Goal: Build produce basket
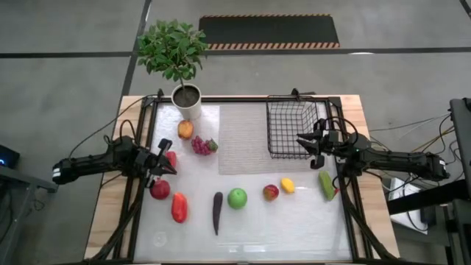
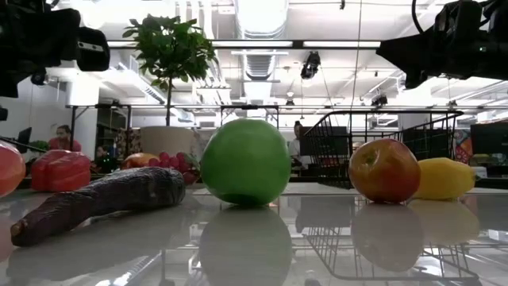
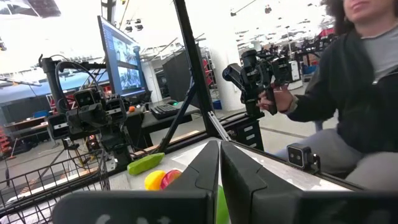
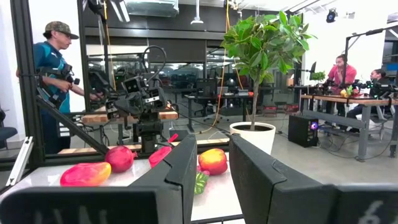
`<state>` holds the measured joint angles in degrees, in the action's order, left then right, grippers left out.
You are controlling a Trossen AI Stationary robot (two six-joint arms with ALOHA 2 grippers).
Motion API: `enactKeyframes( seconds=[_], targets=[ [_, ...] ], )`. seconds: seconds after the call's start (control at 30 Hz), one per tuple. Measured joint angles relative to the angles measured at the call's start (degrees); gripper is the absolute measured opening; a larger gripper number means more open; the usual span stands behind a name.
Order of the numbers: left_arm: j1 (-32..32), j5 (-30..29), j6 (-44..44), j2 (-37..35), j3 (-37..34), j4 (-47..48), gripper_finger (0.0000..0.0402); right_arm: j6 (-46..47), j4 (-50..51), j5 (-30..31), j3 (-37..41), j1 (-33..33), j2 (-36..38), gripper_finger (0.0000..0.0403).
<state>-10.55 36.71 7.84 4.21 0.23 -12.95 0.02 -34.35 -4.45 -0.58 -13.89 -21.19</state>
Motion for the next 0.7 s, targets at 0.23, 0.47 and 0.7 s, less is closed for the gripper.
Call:
enactKeyframes(
  seconds=[0.23,0.47,0.7],
  targets=[
    [0.0,0.0,0.0,0.0,0.0,0.0,0.0,31.3,-0.4,0.4,0.0,0.0,0.0,0.0082],
    [0.2,-0.2,-3.9,0.0,0.0,-7.4,0.0,32.4,1.6,0.5,0.0,0.0,0.0,0.0077],
    [0.2,-0.3,-14.8,0.0,0.0,-20.6,0.0,32.4,1.1,5.6,0.0,0.0,0.0,0.0081]
  ],
)
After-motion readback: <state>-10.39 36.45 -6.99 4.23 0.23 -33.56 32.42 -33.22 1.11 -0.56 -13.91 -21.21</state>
